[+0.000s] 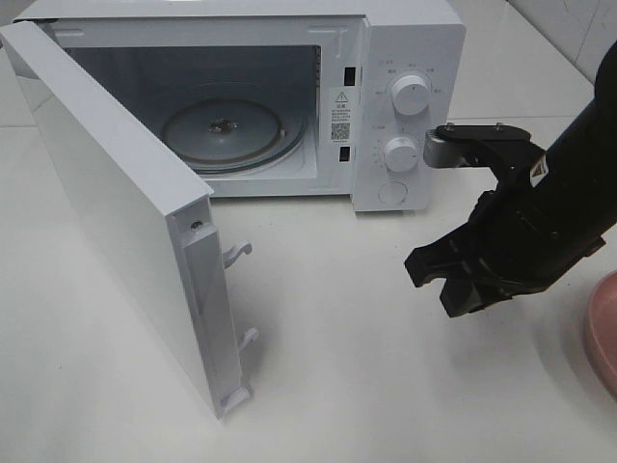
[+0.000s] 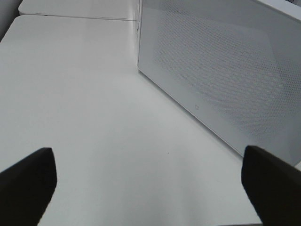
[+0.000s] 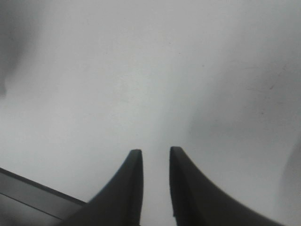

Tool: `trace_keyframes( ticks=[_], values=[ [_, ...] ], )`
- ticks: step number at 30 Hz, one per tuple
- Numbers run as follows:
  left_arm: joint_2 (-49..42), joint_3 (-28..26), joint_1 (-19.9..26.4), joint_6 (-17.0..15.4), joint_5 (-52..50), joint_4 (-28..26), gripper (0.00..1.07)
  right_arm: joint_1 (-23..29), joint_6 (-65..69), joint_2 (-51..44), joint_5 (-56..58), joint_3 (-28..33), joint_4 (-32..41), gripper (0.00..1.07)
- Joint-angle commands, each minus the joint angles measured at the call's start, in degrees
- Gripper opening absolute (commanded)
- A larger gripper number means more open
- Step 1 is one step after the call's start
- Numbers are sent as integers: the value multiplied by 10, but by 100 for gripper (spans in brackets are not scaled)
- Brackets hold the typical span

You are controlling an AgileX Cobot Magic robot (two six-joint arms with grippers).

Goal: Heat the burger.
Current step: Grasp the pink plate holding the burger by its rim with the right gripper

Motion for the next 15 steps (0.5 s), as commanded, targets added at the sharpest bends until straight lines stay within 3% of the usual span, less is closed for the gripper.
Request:
trace_keyframes(
  ticks=[1, 2, 3, 4, 5, 6, 7, 10, 13, 15],
  values=[
    [-8, 0, 2, 0, -6, -6, 100, -3, -1, -16, 27, -7, -36, 47],
    [-8, 0, 2, 0, -6, -6, 100, -3, -3, -20, 28, -7, -38, 56],
    [-8, 0, 2, 0, -6, -6, 100, -3, -3, -20, 28, -7, -38, 56],
    [-8, 0, 2, 0, -6, -6, 100, -3, -12, -31, 31, -7, -48, 73],
    [-8, 0, 2, 0, -6, -6, 100, -3, -12, -31, 31, -7, -48, 73],
    [-8, 0, 2, 0, -6, -6, 100, -3, -14, -39, 34, -7, -65, 87],
    [-8, 0, 2, 0, -6, -6, 100, -3, -14, -41, 41, -7, -76, 93],
    [-8, 0, 2, 0, -6, -6, 100, -18, -6, -41, 75, -7, -109, 101],
    [-8, 0, 2, 0, -6, -6, 100, -27, -6, -41, 82, -7, -109, 101],
    [-8, 0, 2, 0, -6, -6, 100, -73, -6, -41, 102, -7, -119, 98]
  ],
)
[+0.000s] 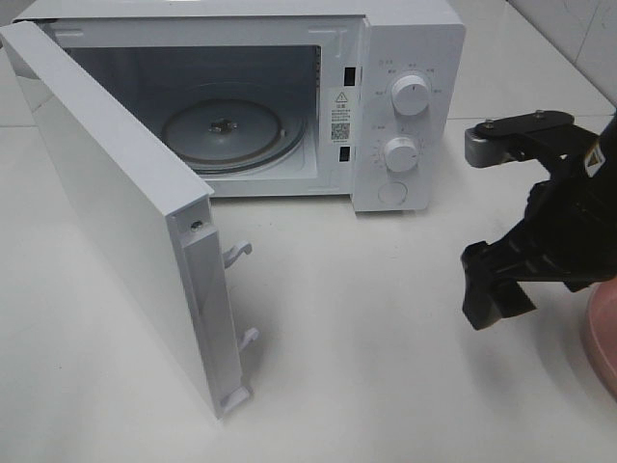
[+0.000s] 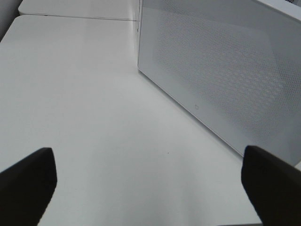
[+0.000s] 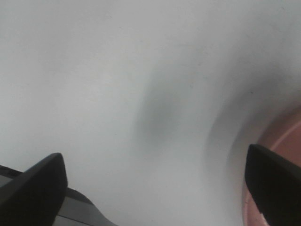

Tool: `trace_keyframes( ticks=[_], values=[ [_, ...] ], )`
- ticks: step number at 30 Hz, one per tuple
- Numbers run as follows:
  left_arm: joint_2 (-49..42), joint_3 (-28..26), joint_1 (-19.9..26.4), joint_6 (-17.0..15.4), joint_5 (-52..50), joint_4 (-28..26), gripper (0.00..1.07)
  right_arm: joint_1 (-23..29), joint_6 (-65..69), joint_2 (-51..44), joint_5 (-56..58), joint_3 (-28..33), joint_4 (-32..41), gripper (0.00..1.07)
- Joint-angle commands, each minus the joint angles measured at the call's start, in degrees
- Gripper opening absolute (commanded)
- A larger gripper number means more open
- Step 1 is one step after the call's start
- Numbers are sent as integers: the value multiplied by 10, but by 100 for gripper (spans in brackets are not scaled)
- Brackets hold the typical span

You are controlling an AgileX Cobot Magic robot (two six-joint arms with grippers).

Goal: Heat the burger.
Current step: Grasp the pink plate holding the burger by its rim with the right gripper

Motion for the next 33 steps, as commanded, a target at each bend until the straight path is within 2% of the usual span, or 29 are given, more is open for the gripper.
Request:
trace_keyframes(
  ticks=[1, 3, 9, 11, 14, 25, 33],
  values=[
    [-8, 0, 2, 0, -6, -6, 100, -28, -1, -5, 15, -1, -14, 98],
    [-8, 0, 2, 0, -6, -6, 100, -61, -1, -5, 18, -1, -28, 97],
    [-8, 0, 2, 0, -6, -6, 100, -95, -1, -5, 22, -1, -44, 95],
    [-8, 0, 2, 0, -6, -6, 100, -129, 3, -1, 25, -1, -45, 94],
    [-8, 0, 2, 0, -6, -6, 100, -147, 3, 9, 15, 5, -46, 94],
    [-8, 0, 2, 0, -6, -6, 100, -158, 21, 49, -59, 66, -46, 91],
    [-8, 0, 2, 0, -6, -6, 100, -158, 29, 110, -82, 73, -51, 90]
  ],
)
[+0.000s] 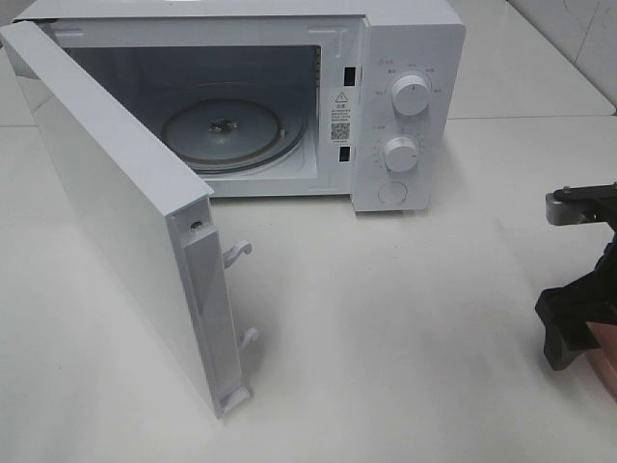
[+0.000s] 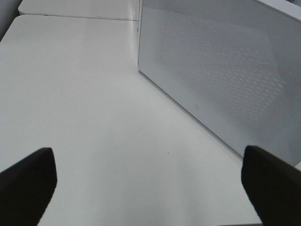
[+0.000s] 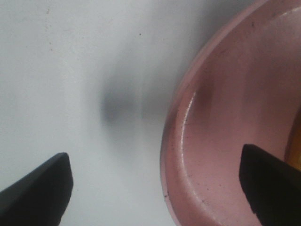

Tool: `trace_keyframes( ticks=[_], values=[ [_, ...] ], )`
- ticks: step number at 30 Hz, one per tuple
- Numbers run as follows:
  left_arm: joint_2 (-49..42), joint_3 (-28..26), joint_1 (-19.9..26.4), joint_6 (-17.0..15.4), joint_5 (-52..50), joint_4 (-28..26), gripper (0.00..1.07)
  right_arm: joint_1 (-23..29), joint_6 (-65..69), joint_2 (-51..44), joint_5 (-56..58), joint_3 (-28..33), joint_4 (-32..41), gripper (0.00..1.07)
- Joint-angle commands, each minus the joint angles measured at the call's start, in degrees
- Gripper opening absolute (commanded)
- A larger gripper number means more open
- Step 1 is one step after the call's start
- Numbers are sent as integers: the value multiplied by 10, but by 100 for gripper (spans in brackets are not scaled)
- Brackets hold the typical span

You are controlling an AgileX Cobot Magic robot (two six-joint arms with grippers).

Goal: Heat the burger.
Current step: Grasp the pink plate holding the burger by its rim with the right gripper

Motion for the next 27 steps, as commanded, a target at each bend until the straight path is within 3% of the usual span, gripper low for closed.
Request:
trace_keyframes(
  ticks=[1, 8, 20, 27],
  values=[
    [-8, 0, 2, 0, -6, -6, 100, -2, 8, 26, -18, 3, -5, 89],
    [-8, 0, 2, 0, -6, -6, 100, -40, 13, 39, -40, 3, -13, 87],
    [-8, 0, 2, 0, -6, -6, 100, -42, 13, 72, -56, 3, -13, 84],
    [-8, 0, 2, 0, -6, -6, 100, -42, 10, 72, -58, 3, -13, 75]
  ],
)
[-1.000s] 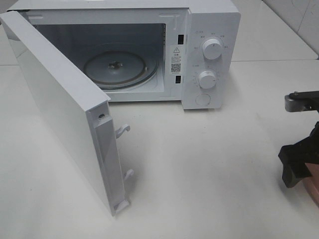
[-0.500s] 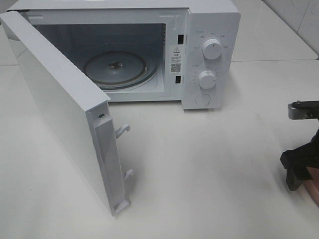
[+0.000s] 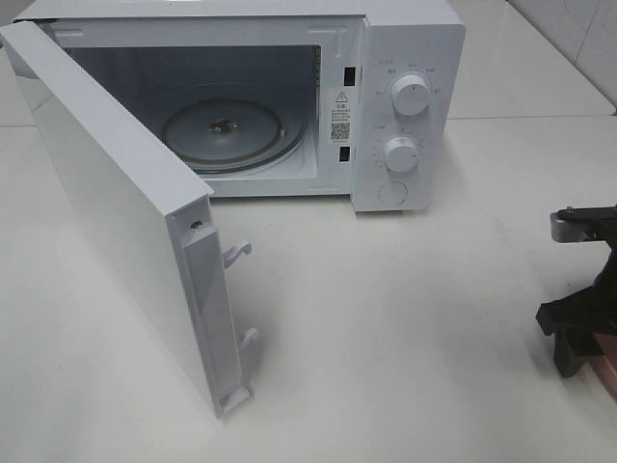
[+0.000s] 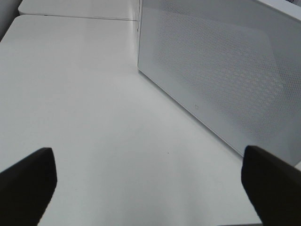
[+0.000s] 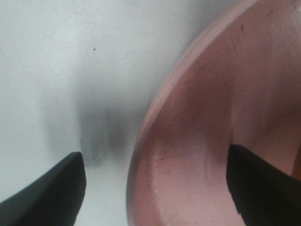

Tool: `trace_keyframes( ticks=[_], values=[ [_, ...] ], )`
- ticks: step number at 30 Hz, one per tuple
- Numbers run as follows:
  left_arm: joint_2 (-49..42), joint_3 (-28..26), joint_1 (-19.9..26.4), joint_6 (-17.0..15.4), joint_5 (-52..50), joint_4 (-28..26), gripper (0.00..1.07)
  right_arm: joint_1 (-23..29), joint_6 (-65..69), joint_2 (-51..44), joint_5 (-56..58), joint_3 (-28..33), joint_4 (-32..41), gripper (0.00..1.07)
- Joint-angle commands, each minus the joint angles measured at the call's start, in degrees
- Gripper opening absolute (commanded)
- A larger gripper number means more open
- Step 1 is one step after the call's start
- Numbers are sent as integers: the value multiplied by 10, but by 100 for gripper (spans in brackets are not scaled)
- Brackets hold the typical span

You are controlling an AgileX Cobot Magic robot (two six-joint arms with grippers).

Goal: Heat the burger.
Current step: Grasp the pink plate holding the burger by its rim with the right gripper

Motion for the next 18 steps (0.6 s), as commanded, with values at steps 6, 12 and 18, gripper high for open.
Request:
trace_keyframes(
  ticks=[6, 12, 18],
  values=[
    [-8, 0, 2, 0, -6, -6, 100, -2, 0, 3, -2, 2, -1, 74],
    [-8, 0, 2, 0, -6, -6, 100, -1, 2, 16, 0, 2, -1, 59],
    [-8, 0, 2, 0, -6, -6, 100, -1, 5, 16, 4, 2, -2, 17]
  ],
)
